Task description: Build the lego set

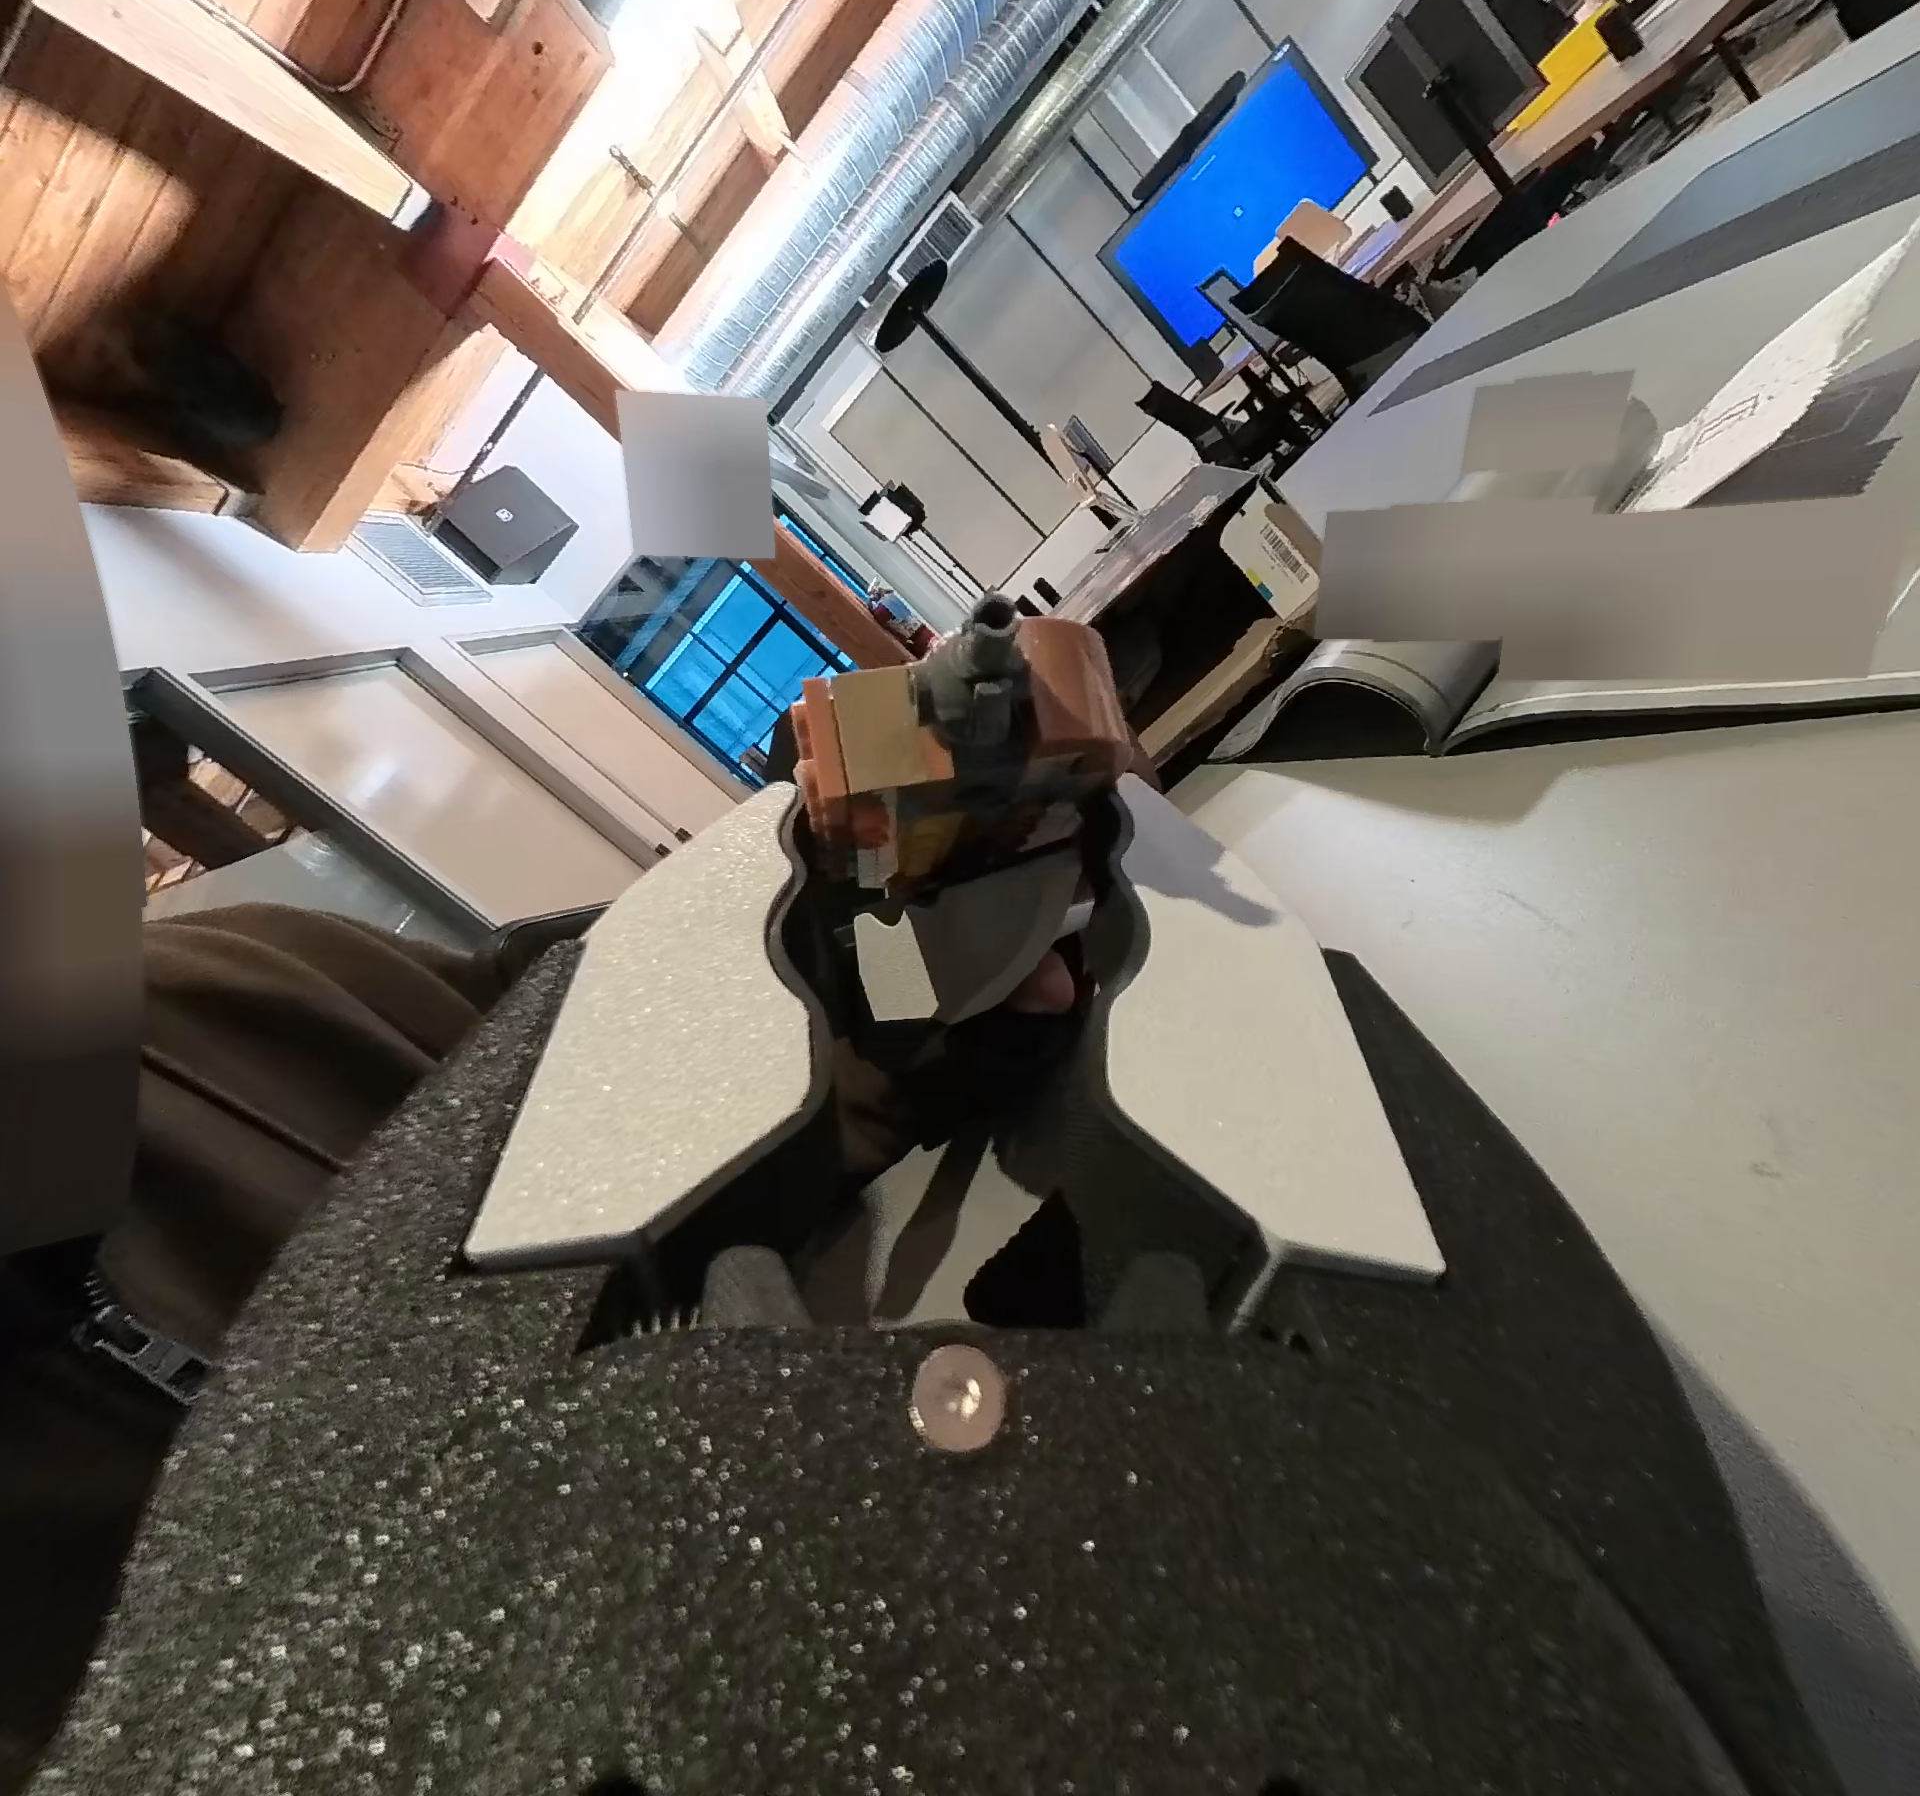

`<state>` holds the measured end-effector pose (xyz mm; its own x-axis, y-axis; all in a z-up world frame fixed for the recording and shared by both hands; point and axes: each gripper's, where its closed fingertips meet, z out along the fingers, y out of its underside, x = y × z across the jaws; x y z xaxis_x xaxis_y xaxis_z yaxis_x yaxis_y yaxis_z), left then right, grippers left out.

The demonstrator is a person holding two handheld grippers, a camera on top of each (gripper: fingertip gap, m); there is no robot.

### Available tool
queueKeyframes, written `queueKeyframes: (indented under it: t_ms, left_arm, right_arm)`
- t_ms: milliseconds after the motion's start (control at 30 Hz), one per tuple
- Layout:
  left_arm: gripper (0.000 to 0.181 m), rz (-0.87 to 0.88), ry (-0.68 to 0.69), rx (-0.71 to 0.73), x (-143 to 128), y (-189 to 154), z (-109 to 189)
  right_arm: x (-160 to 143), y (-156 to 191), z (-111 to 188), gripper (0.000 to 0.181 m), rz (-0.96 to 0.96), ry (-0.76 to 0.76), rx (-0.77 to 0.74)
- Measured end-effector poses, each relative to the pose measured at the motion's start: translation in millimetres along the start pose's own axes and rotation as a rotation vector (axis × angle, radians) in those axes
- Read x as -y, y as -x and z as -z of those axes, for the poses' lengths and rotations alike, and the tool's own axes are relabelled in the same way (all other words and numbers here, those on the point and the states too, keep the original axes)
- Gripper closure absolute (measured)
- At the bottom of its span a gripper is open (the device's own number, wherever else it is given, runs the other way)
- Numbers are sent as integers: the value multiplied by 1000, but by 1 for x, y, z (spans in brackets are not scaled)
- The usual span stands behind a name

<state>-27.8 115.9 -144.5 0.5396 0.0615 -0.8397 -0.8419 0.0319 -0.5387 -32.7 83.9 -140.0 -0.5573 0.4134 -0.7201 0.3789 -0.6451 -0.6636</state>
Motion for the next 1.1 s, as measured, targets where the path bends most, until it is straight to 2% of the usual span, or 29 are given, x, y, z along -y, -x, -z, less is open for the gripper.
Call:
queueKeyframes:
  t_ms: [433,633,733,900,1100]
  left_arm:
    - [159,19,-2,1,-1,0,0]
    - [159,60,-30,-4,2,2,1]
    - [159,54,-23,2,1,2,0]
    - [159,51,-31,-1,3,1,1]
    - [159,70,-19,-20,0,-2,-1]
  right_arm:
    - [1,-1,-1,132,11,-15,-19]
    - [6,4,-1,129,-43,-60,61]
    - [7,6,-1,120,-37,-64,66]
    - [19,-3,7,122,-72,-143,45]
    - [19,-5,9,129,-81,-163,47]
